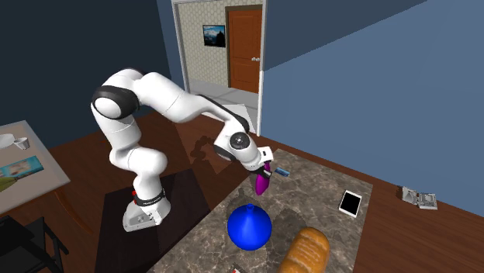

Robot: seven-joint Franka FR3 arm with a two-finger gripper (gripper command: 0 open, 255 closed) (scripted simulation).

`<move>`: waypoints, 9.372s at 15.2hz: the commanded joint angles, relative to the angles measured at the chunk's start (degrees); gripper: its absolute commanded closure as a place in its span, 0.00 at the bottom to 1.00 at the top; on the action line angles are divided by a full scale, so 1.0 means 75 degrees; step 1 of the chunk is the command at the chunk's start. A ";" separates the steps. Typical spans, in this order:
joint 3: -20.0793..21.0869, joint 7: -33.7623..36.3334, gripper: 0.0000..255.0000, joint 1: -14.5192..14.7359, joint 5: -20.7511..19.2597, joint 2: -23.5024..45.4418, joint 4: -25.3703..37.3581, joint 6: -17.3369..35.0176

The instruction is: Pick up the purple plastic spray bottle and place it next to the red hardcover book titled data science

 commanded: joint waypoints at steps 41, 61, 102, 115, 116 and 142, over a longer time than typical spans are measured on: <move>0.3891 0.4088 1.00 -0.3469 -0.3769 -0.2075 0.2214 -0.3446; 0.3111 0.3063 1.00 -0.4251 -0.4414 -0.3025 0.2333 -0.4573; -0.5234 -0.2210 1.00 -0.0417 -0.7075 -0.5804 0.8477 -0.7638; -0.5597 -0.2396 1.00 -0.0446 -0.7408 -0.6275 0.7843 -0.6728; -0.5652 -0.2420 1.00 -0.0435 -0.7454 -0.6345 0.7789 -0.6620; -0.5589 -0.2564 0.00 -0.0276 -0.7323 -0.6250 0.8815 -0.7575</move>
